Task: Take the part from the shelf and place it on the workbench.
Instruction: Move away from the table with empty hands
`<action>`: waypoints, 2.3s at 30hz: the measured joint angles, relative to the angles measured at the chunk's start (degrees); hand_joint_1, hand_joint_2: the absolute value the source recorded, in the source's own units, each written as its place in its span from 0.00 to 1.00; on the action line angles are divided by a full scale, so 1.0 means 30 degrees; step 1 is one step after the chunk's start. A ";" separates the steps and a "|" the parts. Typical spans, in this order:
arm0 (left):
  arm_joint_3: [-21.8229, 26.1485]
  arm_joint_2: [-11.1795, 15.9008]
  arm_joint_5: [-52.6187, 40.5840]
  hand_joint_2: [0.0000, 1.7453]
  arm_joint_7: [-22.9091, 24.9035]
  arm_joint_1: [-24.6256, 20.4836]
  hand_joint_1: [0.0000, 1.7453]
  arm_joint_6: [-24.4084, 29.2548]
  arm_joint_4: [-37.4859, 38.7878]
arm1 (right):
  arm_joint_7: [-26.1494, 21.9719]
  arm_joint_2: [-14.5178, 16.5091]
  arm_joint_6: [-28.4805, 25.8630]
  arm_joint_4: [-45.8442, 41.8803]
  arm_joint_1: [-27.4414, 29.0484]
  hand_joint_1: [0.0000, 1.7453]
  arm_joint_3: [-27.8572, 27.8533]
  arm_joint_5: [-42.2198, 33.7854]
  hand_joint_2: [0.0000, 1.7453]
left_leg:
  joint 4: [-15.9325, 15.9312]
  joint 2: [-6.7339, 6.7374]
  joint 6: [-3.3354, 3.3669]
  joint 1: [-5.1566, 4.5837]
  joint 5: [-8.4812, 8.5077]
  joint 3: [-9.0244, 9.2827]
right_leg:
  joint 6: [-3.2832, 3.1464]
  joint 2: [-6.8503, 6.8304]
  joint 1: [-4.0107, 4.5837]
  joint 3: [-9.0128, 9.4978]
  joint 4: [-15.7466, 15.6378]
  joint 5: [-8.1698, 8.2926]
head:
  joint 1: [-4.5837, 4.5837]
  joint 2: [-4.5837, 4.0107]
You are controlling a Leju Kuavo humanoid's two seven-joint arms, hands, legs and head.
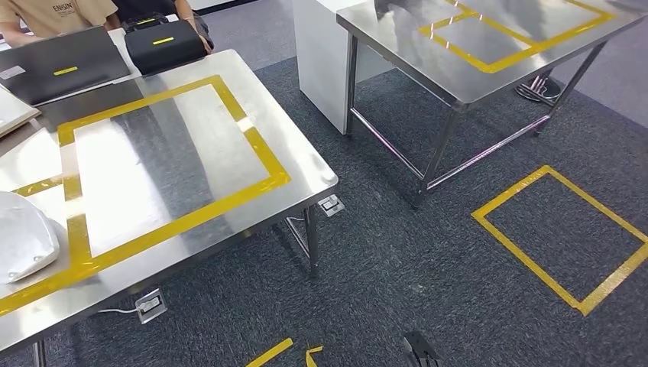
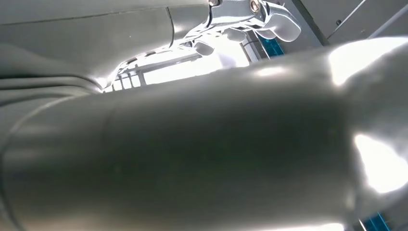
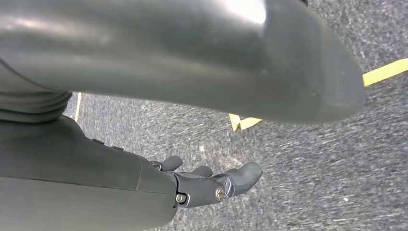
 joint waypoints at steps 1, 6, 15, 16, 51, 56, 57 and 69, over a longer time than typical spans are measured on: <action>0.0000 0.0062 0.0011 0.00 -0.0002 0.0021 0.00 0.0004 -0.0064 | -0.0009 0.0018 0.0000 0.0000 0.0006 0.00 -0.0002 0.0036 0.00 | -0.0548 0.0004 0.0086 -0.0099 -0.0107 0.0294 | 0.0116 0.0001 -0.0035 -0.0011 -0.0041 0.0153 | -0.0011 0.0000; 0.0006 0.0249 0.0091 0.00 0.0005 0.0234 0.00 0.0007 -0.0248 | -0.0067 0.0060 0.0014 0.0002 0.0098 0.00 -0.0002 0.0213 0.00 | -0.1135 0.0114 0.0700 -0.0054 0.0941 -0.0159 | 0.0709 -0.0025 -0.0135 -0.0415 0.0571 -0.0736 | -0.0146 0.0000; 0.0273 0.0918 -0.0053 0.00 0.0000 0.1641 0.00 0.0015 -0.1044 | 0.0000 -0.0004 0.0022 0.0000 -0.0016 0.00 -0.0002 0.0259 0.00 | -0.0525 0.0227 0.0263 0.0170 0.2631 -0.2683 | 0.1045 -0.0106 -0.0292 0.2472 0.1016 -0.2552 | 0.0002 0.0000; 0.0264 0.0958 -0.0157 0.00 -0.0002 0.1637 0.00 0.0020 -0.1091 | 0.0018 -0.0004 0.0022 0.0000 -0.0046 0.00 -0.0002 0.0230 0.00 | -0.0429 0.0226 0.0125 0.0159 0.2738 -0.2784 | 0.0871 -0.0082 -0.0265 0.2904 0.0316 -0.2796 | 0.0024 0.0000; 0.2523 0.1927 -0.0528 0.00 0.0009 0.3884 0.00 0.0029 -0.2354 | -0.0107 -0.0073 0.0058 -0.0005 -0.0036 0.00 -0.0097 0.0608 0.00 | -0.0259 0.0110 -0.0260 0.0138 0.2717 -0.3171 | -0.0111 -0.0165 -0.0096 0.2795 -0.0234 -0.2400 | 0.0093 0.0000; 0.2617 0.2005 -0.0680 0.00 0.0044 0.4813 0.00 0.0029 -0.2257 | -0.0204 -0.0182 0.0009 -0.0007 -0.0030 0.00 -0.0097 0.0748 0.00 | 0.4254 0.0032 -0.0538 0.0207 -0.0544 -0.3862 | -0.0305 -0.0241 -0.0092 0.1519 -0.0244 -0.1241 | 0.0064 0.0000; 0.2716 0.1994 -0.0879 0.00 0.0053 0.5209 0.00 0.0029 -0.2345 | -0.0186 -0.0211 0.0009 -0.0007 -0.0027 0.00 -0.0097 0.0836 0.00 | 0.4406 0.0030 -0.0539 0.0219 -0.0209 -0.3482 | -0.0272 -0.0231 -0.0092 0.1228 -0.0232 -0.1002 | 0.0064 0.0000; 0.7157 0.1101 -0.3078 0.00 0.0023 1.1181 0.00 0.0036 -0.5711 | -0.0115 -0.0599 0.0046 -0.0004 0.0111 0.00 0.0217 0.1287 0.00 | -0.1090 0.0121 0.0849 -0.0024 0.1063 -0.0461 | 0.0866 -0.0089 -0.0233 -0.0427 0.2418 -0.2940 | 0.0122 0.0000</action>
